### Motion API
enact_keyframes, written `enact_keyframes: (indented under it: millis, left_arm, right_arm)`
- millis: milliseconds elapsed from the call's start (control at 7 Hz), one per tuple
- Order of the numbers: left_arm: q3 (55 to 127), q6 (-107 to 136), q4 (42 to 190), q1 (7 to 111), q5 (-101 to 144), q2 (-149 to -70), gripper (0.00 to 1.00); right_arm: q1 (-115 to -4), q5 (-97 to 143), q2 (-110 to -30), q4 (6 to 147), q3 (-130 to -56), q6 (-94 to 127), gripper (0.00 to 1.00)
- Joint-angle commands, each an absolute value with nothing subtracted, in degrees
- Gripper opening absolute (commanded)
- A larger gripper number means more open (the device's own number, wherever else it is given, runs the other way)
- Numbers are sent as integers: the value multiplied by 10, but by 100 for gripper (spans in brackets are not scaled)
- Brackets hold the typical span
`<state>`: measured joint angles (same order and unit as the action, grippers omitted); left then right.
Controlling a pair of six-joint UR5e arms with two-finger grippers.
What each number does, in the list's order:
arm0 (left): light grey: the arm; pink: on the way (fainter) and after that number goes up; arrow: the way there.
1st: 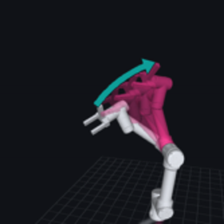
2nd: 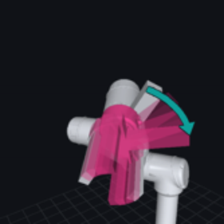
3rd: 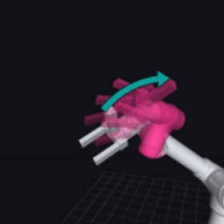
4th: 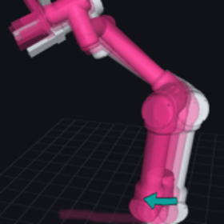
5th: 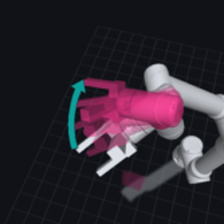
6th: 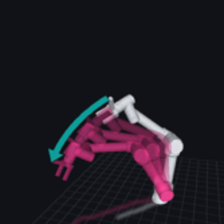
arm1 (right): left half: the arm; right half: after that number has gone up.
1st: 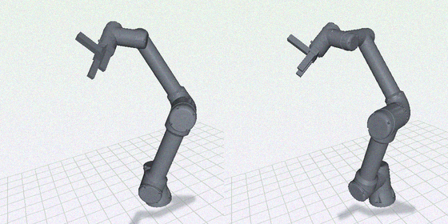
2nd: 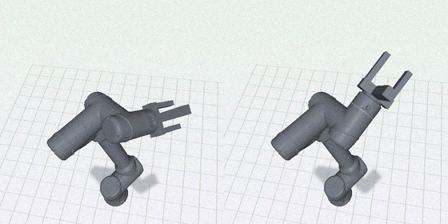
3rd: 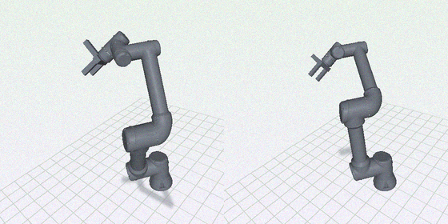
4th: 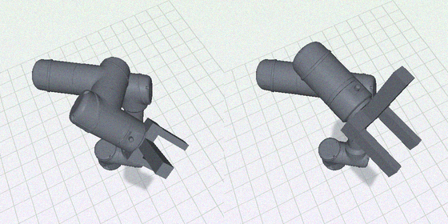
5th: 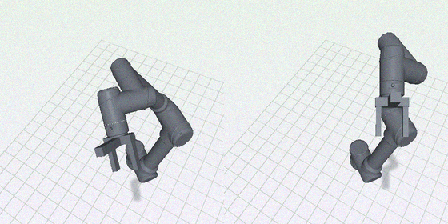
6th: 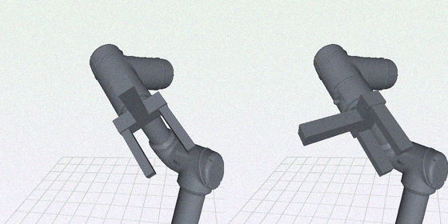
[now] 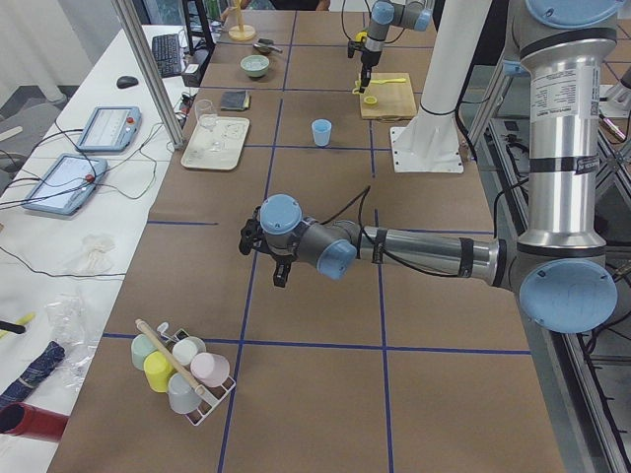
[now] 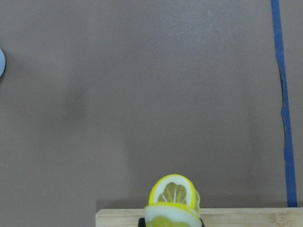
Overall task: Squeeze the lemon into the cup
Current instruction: 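Lift the lemon slice and carry it over the blue cup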
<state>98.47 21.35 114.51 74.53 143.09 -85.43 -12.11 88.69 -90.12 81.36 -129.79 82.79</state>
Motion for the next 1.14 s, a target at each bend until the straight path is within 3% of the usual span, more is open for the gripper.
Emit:
enact_keyframes:
  millis: [0,286,429,1000]
  left_arm:
    - [985,211,1147,745,1431,-848,100]
    - [984,212,1158,745,1431,-840,100]
    - [984,212,1160,745,1431,-839,100]
    - [985,212,1161,745,1431,-838,100]
  right_arm:
    - [-130,892,-809,892,-1292,828,30]
    - [-177,922,-687,992,-1266,824,30]
    - [-195,930,-635,1004,-1219,821,31]
    - [-242,931,-496,971,-1059,825,32]
